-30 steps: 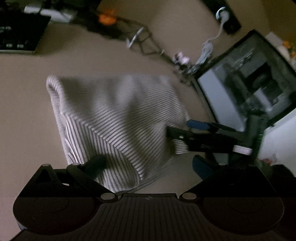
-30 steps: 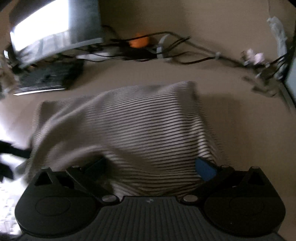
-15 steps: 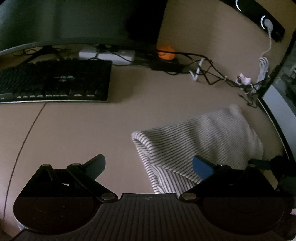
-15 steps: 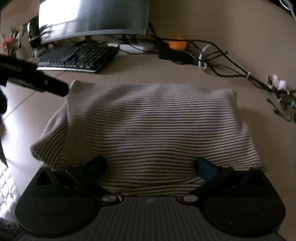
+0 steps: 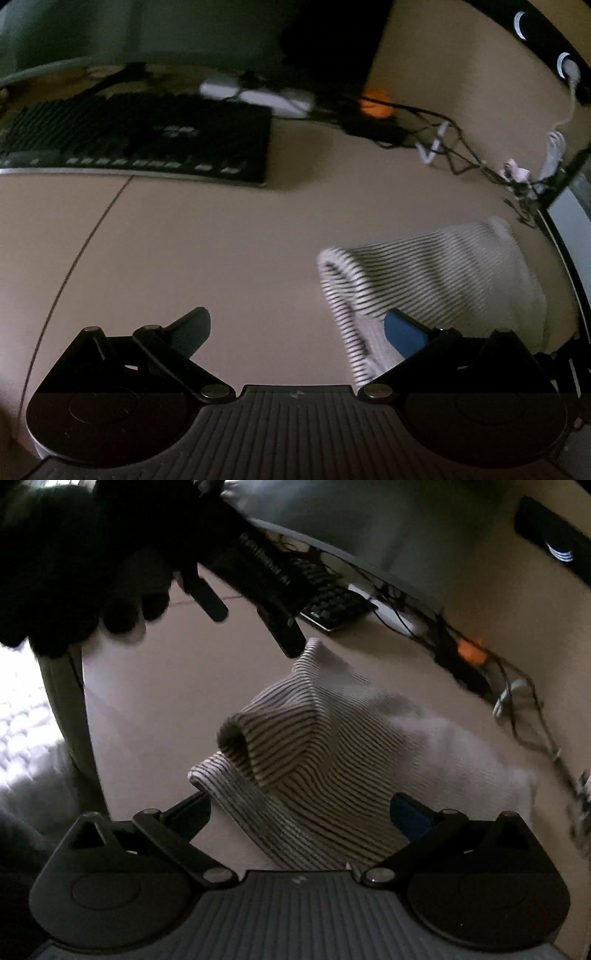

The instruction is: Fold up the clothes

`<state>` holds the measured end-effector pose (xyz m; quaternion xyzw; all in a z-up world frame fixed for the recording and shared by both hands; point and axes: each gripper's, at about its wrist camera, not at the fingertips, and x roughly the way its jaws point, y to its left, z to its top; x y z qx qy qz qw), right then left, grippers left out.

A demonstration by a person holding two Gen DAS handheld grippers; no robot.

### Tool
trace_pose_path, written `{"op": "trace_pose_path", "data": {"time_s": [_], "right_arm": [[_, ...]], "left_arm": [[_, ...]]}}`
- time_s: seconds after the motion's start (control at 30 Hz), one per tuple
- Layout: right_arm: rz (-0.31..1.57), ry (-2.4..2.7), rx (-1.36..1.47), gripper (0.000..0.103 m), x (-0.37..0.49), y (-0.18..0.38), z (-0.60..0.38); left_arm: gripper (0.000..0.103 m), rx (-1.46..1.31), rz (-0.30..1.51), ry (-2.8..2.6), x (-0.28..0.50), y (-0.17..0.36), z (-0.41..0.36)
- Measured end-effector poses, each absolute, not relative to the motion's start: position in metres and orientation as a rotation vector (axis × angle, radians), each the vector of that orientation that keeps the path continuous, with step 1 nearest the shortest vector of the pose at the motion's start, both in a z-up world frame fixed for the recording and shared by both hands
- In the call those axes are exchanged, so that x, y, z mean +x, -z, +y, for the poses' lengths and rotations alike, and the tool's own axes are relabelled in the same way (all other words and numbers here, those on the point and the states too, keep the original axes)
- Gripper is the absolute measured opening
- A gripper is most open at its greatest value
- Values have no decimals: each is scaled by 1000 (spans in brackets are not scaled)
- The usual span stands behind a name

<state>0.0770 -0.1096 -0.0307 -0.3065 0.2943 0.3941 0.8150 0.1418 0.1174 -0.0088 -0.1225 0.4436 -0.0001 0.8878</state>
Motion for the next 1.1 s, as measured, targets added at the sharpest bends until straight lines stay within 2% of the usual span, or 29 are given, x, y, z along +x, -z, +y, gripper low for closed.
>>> {"op": "trace_pose_path", "data": {"time_s": [0.23, 0.47, 0.77, 1.1], "right_arm": [[604, -809, -702, 103, 79, 44, -93], [736, -752, -405, 103, 115, 27, -116], [759, -738, -361, 103, 116, 31, -125], [955, -720, 74, 103, 158, 23, -162]], "left_arm": [[103, -275, 945, -17, 129, 16, 130], [103, -271, 977, -26, 121, 26, 135], [103, -225, 986, 17, 116, 29, 119], [103, -136, 990, 81, 101, 34, 102]]}}
